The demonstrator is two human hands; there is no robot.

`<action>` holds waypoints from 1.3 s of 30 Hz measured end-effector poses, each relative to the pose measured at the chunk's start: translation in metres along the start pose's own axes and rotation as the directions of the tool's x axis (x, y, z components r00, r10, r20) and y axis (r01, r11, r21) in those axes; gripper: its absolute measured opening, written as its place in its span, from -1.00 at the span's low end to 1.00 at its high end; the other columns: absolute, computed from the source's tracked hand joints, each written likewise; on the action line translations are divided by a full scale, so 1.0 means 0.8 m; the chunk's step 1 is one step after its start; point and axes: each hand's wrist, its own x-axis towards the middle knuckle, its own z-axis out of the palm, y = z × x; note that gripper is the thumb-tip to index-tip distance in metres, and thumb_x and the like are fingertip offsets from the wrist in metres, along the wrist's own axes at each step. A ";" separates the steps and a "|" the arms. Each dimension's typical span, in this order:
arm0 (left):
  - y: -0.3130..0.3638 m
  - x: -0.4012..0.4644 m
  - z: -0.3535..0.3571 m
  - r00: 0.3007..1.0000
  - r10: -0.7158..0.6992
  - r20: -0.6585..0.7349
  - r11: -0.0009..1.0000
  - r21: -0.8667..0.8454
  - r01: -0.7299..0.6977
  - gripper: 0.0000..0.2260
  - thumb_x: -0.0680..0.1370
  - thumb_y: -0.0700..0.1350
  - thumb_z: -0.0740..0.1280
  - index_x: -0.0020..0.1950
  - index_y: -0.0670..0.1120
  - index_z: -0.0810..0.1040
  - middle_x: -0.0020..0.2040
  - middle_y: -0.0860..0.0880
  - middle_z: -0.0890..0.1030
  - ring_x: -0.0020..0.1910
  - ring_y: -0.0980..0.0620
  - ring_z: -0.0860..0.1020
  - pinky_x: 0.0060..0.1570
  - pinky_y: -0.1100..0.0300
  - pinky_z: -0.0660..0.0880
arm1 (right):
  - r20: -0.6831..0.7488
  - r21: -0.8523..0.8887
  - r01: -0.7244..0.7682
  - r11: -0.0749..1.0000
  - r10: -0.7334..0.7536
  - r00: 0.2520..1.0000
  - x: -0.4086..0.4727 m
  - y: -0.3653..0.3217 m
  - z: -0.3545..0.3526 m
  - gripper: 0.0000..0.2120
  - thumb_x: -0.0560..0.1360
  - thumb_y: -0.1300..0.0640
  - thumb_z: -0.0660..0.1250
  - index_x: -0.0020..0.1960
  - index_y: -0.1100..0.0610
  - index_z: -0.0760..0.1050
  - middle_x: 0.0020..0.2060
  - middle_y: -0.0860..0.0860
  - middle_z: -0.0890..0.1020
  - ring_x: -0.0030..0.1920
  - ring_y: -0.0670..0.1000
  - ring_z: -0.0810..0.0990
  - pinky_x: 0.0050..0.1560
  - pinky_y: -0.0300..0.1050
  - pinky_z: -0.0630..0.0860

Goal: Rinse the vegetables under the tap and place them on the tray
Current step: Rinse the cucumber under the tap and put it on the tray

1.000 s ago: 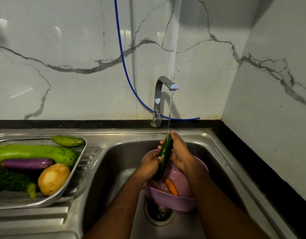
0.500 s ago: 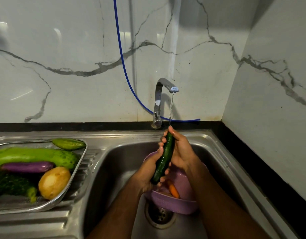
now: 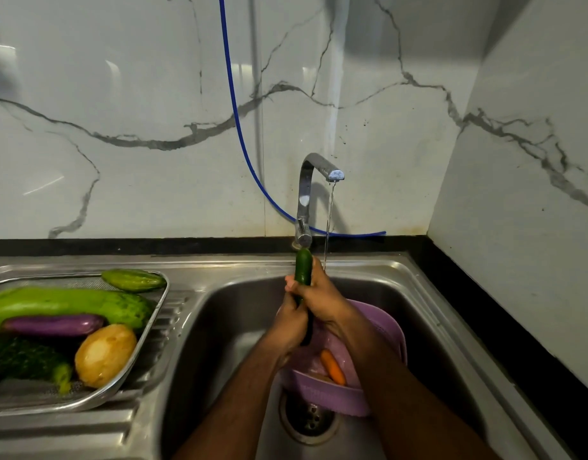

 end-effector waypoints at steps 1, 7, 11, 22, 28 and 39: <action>-0.004 0.004 0.001 1.000 0.023 0.009 1.000 0.015 -0.023 -0.37 0.36 0.30 0.29 0.43 0.21 0.39 0.18 -0.04 0.65 0.15 -0.04 0.64 0.25 -0.13 0.54 | -0.019 0.047 0.005 0.999 -0.004 1.000 0.000 -0.001 -0.002 -0.60 0.61 0.24 0.36 0.29 -0.17 0.40 0.09 0.06 0.62 0.15 0.07 0.62 0.21 0.06 0.59; 0.040 -0.033 0.023 0.994 0.071 0.082 0.994 -0.085 -0.064 -0.79 0.64 -0.03 0.24 0.25 -0.02 0.50 -0.07 -0.05 0.70 -0.16 -0.02 0.68 -0.26 0.09 0.61 | -0.214 0.287 -0.005 0.958 0.069 0.974 0.009 -0.003 -0.020 -0.85 0.67 0.01 0.28 0.17 0.05 0.49 -0.15 0.09 0.60 -0.20 0.03 0.63 -0.13 -0.07 0.64; 0.061 -0.051 0.016 0.988 -0.056 0.143 0.924 -0.367 0.105 -0.68 0.68 0.05 0.14 0.14 -0.19 0.48 -0.30 -0.12 0.51 -0.50 0.05 0.42 -0.64 0.32 0.22 | -0.061 0.580 -0.052 0.813 0.107 0.992 0.003 -0.015 -0.028 -0.80 0.63 0.08 0.35 0.22 0.12 0.53 -0.18 0.10 0.61 -0.26 0.05 0.61 0.04 0.11 0.61; 0.059 -0.054 -0.016 0.878 -0.034 0.477 0.739 -0.580 0.343 -0.47 0.62 0.22 0.14 -0.06 -0.24 0.59 -0.35 -0.12 0.44 -0.64 0.12 0.34 -0.68 0.37 0.04 | 0.103 0.694 -0.042 0.718 -0.041 0.994 -0.008 -0.035 -0.031 -0.61 0.66 -0.22 0.18 0.00 0.09 0.52 -0.29 0.03 0.50 -0.29 0.01 0.52 -0.20 -0.09 0.52; 0.051 -0.038 -0.004 1.000 -0.005 0.027 0.991 -0.137 0.009 -0.76 0.65 -0.04 0.22 0.03 -0.21 0.53 -0.30 -0.15 0.57 -0.48 -0.03 0.48 -0.59 0.16 0.39 | -0.139 0.425 -0.107 0.899 0.182 0.974 0.004 -0.019 -0.031 -0.51 0.67 -0.25 0.10 0.16 0.15 0.55 -0.16 0.13 0.68 -0.17 0.07 0.67 -0.14 -0.02 0.61; 0.023 -0.026 0.000 0.972 0.223 -0.077 0.958 0.201 -0.204 -0.83 0.51 -0.08 0.42 0.06 0.03 0.50 0.00 -0.03 0.65 0.01 -0.05 0.63 0.08 -0.18 0.58 | -0.109 0.031 -0.045 0.999 0.048 0.993 0.004 -0.009 -0.033 -0.49 0.57 -0.38 0.17 0.33 -0.07 0.50 0.24 0.10 0.63 0.26 0.11 0.60 0.39 0.22 0.48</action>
